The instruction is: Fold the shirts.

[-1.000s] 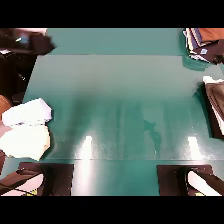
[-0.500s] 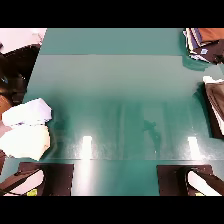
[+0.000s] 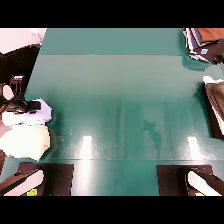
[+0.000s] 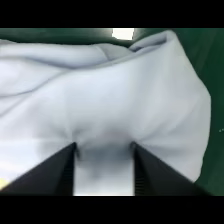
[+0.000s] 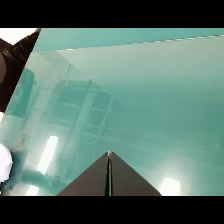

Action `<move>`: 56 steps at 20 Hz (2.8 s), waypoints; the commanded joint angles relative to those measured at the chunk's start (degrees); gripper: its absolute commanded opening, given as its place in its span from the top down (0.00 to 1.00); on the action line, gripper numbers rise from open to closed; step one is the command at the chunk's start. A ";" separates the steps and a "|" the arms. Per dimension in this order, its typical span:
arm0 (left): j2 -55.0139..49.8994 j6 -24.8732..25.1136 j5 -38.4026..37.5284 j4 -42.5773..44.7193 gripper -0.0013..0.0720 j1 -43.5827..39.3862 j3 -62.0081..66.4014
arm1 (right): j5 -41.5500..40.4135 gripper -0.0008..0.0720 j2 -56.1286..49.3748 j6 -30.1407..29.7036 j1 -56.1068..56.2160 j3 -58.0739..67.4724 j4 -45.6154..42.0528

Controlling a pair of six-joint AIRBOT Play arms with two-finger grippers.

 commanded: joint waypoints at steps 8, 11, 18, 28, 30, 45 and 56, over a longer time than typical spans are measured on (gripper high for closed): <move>9.07 -1.62 -4.68 -1.36 0.95 -0.20 16.13 | -1.92 0.97 1.99 0.04 0.00 3.34 3.54; 15.19 2.56 -9.33 -4.37 0.95 -3.30 31.78 | -3.50 0.97 3.61 0.04 1.14 10.62 2.91; 15.52 2.49 -11.69 -4.72 0.95 -25.24 49.48 | -6.21 0.97 3.80 0.07 0.55 17.88 2.89; -10.88 10.19 -7.96 -12.44 0.39 -59.82 49.51 | -5.70 0.97 3.82 0.07 0.55 17.84 2.91; -12.26 10.62 -5.27 -10.36 0.18 -59.71 49.51 | -5.60 0.97 3.82 0.07 0.55 17.84 2.91; -7.13 11.50 -8.98 -21.40 0.37 -17.79 10.01 | -5.38 0.97 3.80 0.07 0.55 17.84 2.89; -8.63 11.56 1.05 -25.73 0.37 -17.81 -1.29 | -5.29 0.97 3.80 0.07 0.55 17.84 2.95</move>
